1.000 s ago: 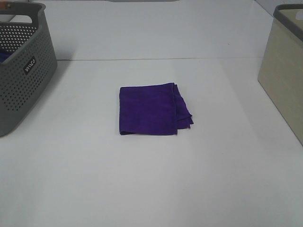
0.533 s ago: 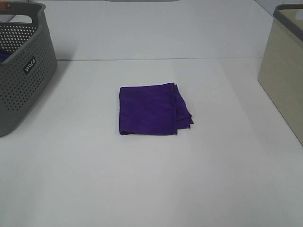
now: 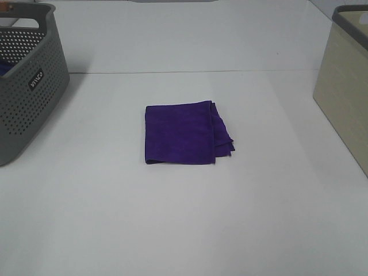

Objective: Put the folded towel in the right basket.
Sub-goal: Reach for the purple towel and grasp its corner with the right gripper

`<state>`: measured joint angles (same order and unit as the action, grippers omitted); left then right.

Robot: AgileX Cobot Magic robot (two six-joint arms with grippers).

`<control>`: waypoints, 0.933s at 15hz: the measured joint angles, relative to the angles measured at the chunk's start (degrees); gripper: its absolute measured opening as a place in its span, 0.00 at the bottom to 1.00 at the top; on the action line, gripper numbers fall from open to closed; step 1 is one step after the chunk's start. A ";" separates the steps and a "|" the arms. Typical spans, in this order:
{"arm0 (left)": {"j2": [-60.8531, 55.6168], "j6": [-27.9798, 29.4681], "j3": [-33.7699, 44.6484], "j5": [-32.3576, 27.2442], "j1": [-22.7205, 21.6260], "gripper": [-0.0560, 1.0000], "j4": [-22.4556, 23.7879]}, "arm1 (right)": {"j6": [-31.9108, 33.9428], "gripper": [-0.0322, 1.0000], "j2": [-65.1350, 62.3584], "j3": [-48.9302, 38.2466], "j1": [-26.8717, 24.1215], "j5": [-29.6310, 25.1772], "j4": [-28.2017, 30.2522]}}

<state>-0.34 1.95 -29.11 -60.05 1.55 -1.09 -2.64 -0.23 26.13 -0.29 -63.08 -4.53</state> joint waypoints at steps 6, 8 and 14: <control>0.00 0.00 0.00 0.00 0.00 0.99 0.00 | 0.00 0.98 0.00 0.00 0.00 0.00 -0.06; 0.00 0.00 0.00 0.00 0.00 0.99 0.00 | 0.00 0.99 0.00 0.00 0.00 0.00 -0.06; 0.00 0.00 0.00 0.00 0.00 0.99 0.00 | 0.00 0.99 0.00 0.00 0.00 0.00 -0.06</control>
<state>-0.34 1.95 -29.11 -60.05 1.55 -1.09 -2.64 -0.23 26.13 -0.29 -63.08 -4.58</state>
